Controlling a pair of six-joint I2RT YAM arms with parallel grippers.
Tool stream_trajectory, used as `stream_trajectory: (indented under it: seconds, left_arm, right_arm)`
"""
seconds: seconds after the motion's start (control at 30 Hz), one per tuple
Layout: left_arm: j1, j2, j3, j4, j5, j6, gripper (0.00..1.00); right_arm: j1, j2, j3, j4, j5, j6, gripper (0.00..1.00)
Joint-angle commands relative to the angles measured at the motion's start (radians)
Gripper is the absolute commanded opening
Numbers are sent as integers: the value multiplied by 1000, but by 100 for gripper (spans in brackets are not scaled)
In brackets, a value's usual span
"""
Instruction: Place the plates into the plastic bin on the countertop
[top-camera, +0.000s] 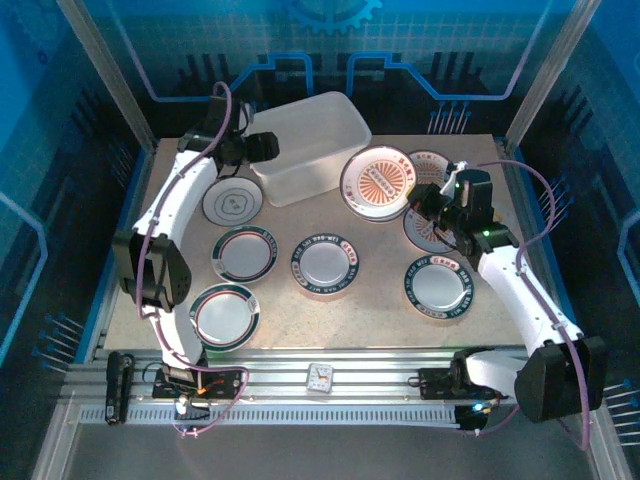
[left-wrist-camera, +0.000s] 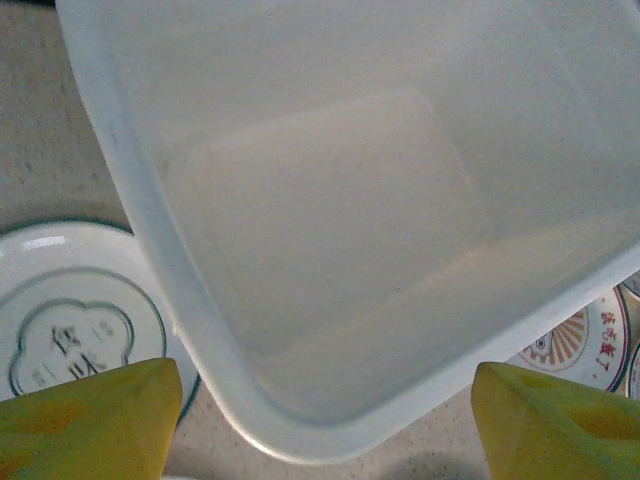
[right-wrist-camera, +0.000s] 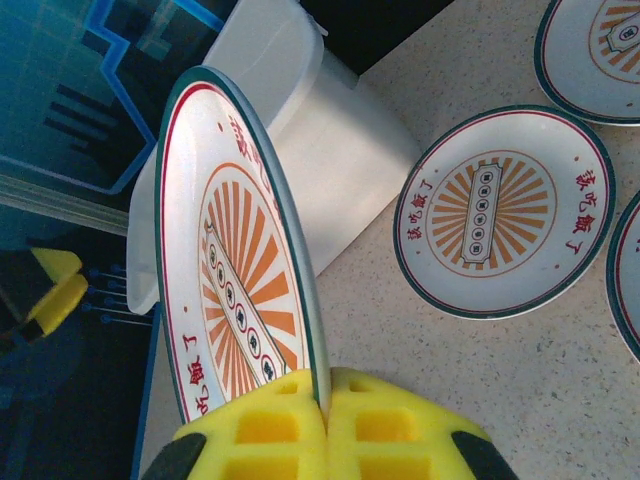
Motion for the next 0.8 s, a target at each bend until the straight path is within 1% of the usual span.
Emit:
stream_trajectory:
  seconds: [0.0,0.07,0.23,0.3,0.37,0.5,0.63,0.77]
  left_arm:
    - [7,39,48,11,-44,82,78]
    - [15,63,63,19,-70,91,78]
    - [39,151,154,5,-79,116,78]
    - [41,183,194,-20,-110,134,78]
    - [54,201,216,-30,-112,129,79]
    - [84,226,238,-14,-68,125,80]
    - [87,273,274,-40,-9,141,80]
    - [87,296,265,-47,58,145,80]
  right_arm:
    - [-3,-14,51,-18,18,-21,0]
    - [-2,-20,52,-26,26,-21,0]
    - [2,-24,71,-54,31,-33,0]
    - [4,-29,69,-60,38,-35,0]
    - [7,-36,66,-62,43,-34,0]
    - [7,-41,59,-66,50,-37,0]
    - [8,-37,58,-63,46,-37,0]
    - [9,-38,55,-60,42,-38,0]
